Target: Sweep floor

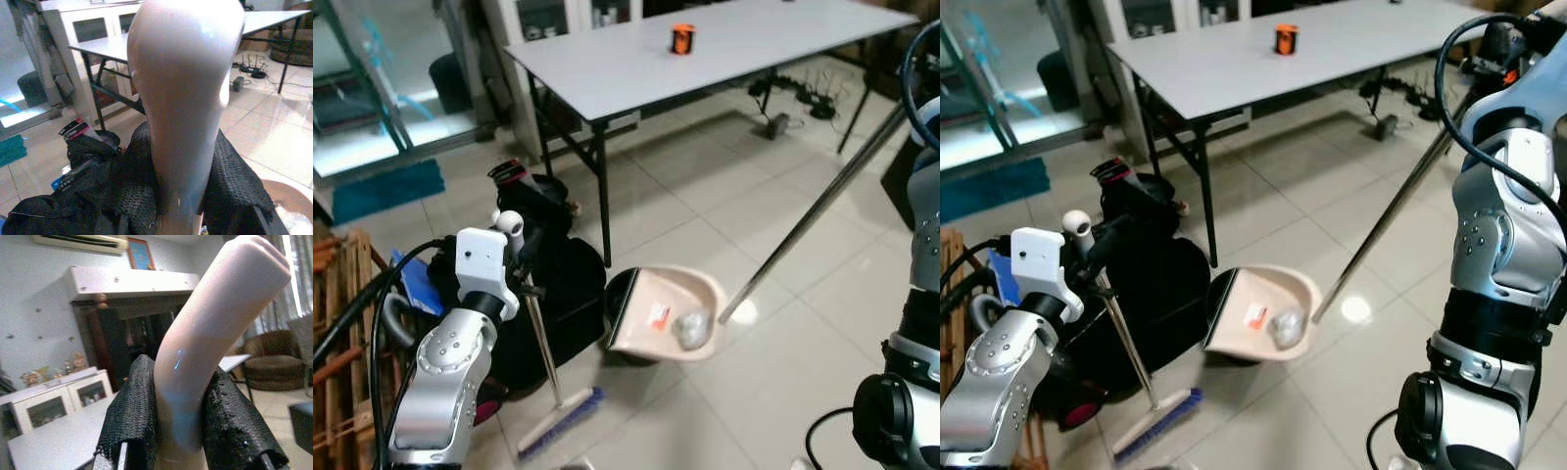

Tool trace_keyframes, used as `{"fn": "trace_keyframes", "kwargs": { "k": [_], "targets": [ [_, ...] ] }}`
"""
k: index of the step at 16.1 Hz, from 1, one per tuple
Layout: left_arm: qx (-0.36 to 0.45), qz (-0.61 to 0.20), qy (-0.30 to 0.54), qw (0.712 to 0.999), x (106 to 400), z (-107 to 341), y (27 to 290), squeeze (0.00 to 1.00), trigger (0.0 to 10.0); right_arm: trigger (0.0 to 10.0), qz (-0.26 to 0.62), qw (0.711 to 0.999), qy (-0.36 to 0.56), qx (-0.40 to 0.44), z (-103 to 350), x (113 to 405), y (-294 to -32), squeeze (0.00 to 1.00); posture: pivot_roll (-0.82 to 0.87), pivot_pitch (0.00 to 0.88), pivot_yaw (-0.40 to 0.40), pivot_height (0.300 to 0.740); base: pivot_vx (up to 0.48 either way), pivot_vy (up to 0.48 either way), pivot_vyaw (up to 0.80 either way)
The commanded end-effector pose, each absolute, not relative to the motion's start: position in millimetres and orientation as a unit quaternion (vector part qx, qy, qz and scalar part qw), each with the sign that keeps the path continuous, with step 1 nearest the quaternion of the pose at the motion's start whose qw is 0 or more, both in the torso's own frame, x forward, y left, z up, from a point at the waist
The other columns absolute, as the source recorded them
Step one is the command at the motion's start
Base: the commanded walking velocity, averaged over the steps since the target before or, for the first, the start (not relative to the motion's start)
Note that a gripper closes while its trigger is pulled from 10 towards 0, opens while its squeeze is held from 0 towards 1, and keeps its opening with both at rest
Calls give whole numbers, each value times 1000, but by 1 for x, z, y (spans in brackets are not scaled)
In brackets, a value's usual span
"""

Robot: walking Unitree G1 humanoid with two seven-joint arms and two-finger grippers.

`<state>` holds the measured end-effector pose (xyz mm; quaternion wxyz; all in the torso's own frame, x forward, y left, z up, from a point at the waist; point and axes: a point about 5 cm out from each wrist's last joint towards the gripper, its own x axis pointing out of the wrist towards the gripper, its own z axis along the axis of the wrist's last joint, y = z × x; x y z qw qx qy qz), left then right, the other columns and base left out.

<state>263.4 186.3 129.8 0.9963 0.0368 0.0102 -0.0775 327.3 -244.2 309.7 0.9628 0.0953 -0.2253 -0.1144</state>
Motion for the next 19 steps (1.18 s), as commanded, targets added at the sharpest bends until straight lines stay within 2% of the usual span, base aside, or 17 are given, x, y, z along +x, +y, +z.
{"fn": "trace_keyframes", "kwargs": {
  "k": [1, 10, 14, 19],
  "targets": [
    [53, -62, -10, 997, 262, 140, 194, 0, 10000, 10000, -95, 957, -252, 110, 321, 328, -235, 0, 77, 0, 19, 740, 416, 0, 0],
    [47, -50, -11, 998, 262, 139, 194, 0, 10000, 10000, -90, 958, -254, 98, 319, 335, -227, 0, 86, 0, 2, 740, 412, 0, 0],
    [61, -42, 8, 997, 263, 133, 196, 0, 10000, 10000, -107, 956, -259, 87, 313, 338, -231, 0, 94, 0, 7, 740, 0, 0, 0],
    [67, -23, 9, 997, 261, 133, 201, 0, 10000, 10000, -81, 955, -275, 75, 311, 347, -217, 0, 98, 0, 1, 740, 0, 0, 0]
  ]
}}
